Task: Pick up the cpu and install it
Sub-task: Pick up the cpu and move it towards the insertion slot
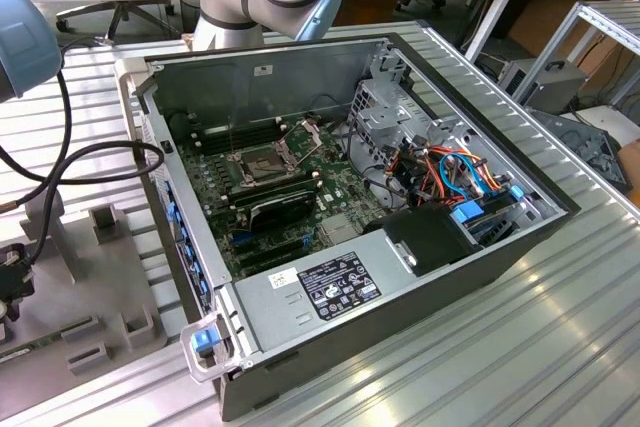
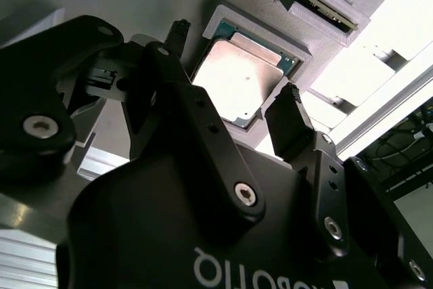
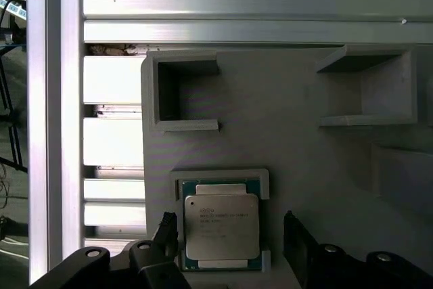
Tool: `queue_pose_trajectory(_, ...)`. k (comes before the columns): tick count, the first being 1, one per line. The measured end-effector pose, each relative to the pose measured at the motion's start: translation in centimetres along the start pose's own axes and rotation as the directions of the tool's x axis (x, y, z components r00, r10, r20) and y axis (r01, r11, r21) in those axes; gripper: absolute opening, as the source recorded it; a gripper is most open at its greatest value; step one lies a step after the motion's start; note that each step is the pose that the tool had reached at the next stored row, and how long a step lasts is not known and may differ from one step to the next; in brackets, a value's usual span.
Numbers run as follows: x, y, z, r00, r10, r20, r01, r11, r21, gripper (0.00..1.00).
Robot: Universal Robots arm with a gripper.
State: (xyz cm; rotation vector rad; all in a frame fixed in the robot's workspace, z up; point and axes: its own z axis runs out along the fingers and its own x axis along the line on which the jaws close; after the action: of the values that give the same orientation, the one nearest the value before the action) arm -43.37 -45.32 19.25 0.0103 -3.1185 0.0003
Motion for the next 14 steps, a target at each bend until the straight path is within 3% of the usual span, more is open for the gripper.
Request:
queue_pose_trajectory(2,0.0,0.0,0.0,1.0,0.0,-0.0001,0.0,1.0,0.0,0.72)
queue_pose_trajectory(3,0.0,0.0,0.0,1.0,0.0,-0.0001,0.0,1.0,0.0,0.65)
queue_pose_trajectory(14,0.0,0.0,-0.12,1.0,0.0,0.0001,0.0,1.0,-0.0001,0.65)
